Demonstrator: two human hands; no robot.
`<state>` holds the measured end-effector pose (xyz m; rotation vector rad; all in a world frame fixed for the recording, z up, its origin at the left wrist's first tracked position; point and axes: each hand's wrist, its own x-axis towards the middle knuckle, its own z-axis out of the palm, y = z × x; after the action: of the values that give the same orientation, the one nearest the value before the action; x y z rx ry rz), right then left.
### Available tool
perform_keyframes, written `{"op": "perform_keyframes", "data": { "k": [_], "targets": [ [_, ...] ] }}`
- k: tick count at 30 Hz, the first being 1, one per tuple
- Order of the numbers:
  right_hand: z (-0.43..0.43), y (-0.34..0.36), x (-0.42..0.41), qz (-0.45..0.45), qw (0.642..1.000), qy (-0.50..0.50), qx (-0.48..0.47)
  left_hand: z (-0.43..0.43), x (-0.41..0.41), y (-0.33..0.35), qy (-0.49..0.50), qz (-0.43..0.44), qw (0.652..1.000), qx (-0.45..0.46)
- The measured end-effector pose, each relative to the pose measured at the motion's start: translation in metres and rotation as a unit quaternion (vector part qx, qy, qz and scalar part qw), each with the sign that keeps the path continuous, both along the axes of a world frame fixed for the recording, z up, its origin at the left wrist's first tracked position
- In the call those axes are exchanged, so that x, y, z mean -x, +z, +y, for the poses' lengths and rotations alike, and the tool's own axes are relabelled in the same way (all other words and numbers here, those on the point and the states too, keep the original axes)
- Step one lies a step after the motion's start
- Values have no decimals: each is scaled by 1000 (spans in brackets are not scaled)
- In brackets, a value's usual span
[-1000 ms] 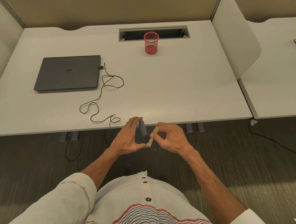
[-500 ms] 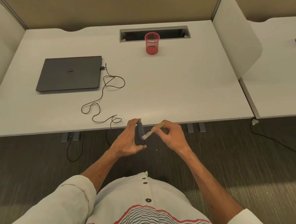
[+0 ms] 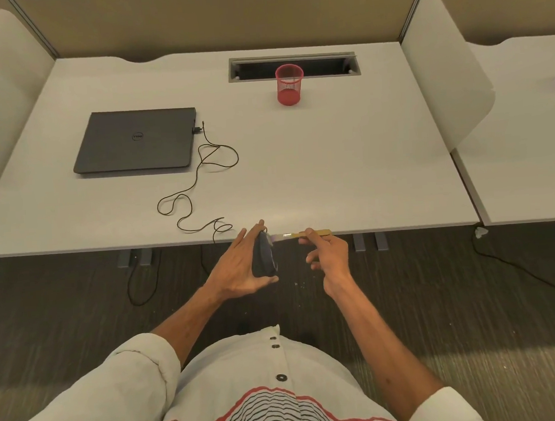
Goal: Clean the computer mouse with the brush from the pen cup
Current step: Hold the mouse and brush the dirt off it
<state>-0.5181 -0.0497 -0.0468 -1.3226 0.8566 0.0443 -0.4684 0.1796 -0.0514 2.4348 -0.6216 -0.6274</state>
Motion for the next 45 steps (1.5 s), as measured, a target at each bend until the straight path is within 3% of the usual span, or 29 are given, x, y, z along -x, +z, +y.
{"op": "perform_keyframes", "data": {
  "k": [4,13,19,26,29,33,36,41,45],
  "targets": [
    [12,0,-5,14,997,-3,-75,6,3,1,2,6,1000,23],
    [11,-14,-5,69,996,-48,23,14,2,5,-2,12,999,44],
    [11,-5,-9,11,998,-4,-68,17,0,1,-15,3,999,41],
    [10,-15,0,80,996,-44,-5,15,0,3,-22,1,998,58],
    [1,-17,5,86,993,-77,-33,16,1,1,-24,6,998,60],
    [1,-11,8,0,996,14,-84,16,3,-1,-28,3,998,52],
    [9,-12,10,1,996,52,-68,14,4,-2,-33,1,998,48],
    [5,-22,16,55,998,-31,11,14,4,-1,-25,12,998,52],
    [-1,-23,20,38,997,-61,-12,13,6,-3,-27,8,998,50]
  ]
}}
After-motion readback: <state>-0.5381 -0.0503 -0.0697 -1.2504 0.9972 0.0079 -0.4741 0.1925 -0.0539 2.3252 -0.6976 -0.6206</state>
